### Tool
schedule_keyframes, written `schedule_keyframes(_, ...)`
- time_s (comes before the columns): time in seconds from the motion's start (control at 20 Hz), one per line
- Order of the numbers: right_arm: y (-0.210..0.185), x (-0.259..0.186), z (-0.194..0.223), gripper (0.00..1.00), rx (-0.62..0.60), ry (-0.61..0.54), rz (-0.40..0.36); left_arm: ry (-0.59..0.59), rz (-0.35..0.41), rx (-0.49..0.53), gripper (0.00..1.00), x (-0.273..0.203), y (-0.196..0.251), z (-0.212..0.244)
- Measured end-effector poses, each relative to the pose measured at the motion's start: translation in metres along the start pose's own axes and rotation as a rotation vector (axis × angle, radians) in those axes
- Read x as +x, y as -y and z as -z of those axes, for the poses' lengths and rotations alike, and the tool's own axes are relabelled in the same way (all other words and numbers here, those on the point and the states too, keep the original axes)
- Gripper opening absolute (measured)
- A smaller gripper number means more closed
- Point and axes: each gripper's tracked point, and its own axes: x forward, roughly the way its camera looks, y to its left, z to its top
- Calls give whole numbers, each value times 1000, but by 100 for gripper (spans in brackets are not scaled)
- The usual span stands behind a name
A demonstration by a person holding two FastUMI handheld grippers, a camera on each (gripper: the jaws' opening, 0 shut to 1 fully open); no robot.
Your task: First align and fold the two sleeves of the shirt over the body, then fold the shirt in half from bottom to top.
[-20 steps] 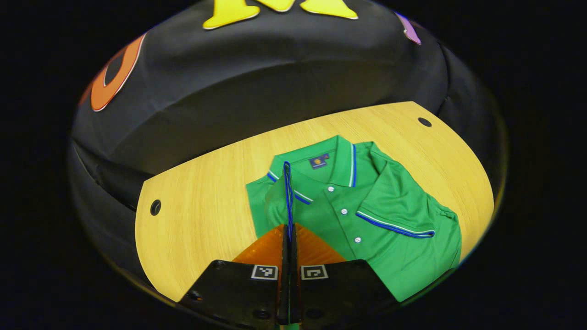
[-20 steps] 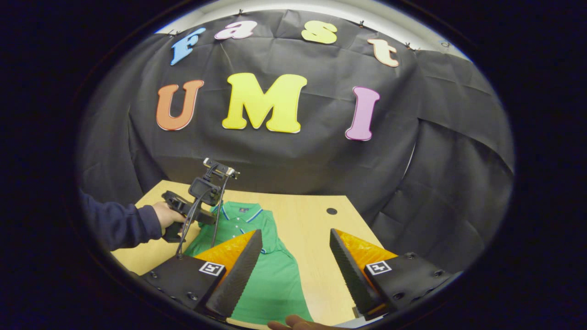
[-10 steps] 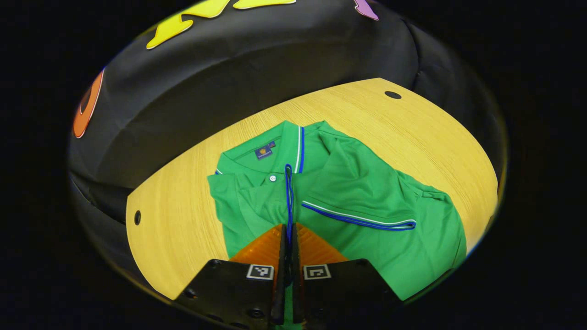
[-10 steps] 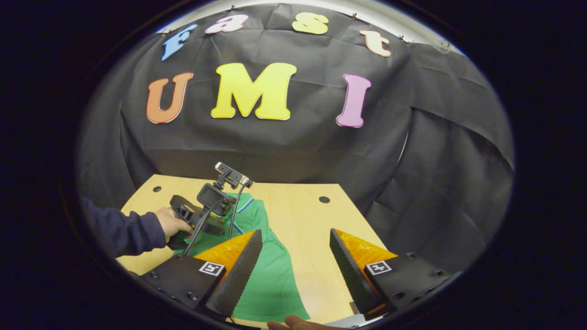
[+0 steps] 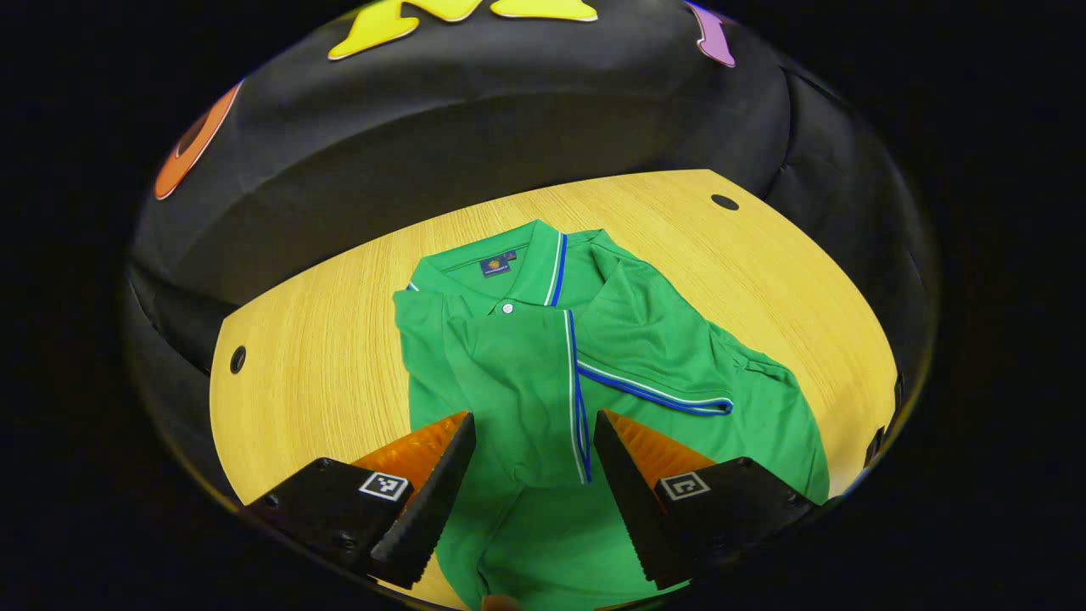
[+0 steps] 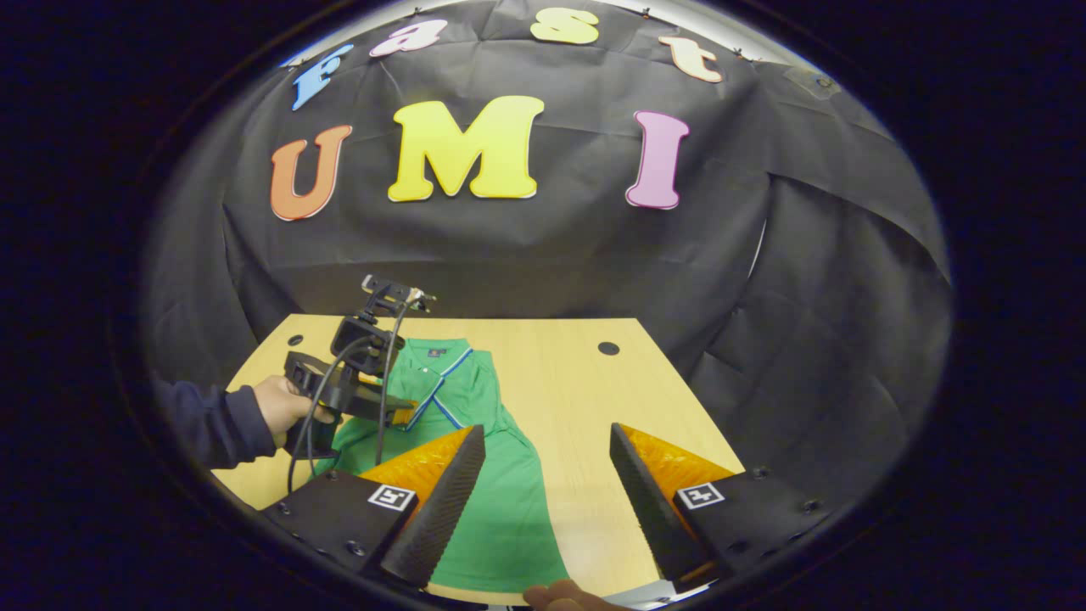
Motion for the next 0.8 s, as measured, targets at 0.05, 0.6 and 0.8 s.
schedule_keyframes(0.05, 0, 3, 5, 95, -6, -13, -11, 5, -3, -22, 92, -8, -3, 4)
schedule_keyframes(0.6, 0, 45, 95, 96, -67, -244, -73, -61, -85, -193, 100, -89, -55, 111)
schedule_keyframes(0.8, -4, 54, 138, 98, -106, -345, -101, -110, -106, -236, 100, -104, -59, 156)
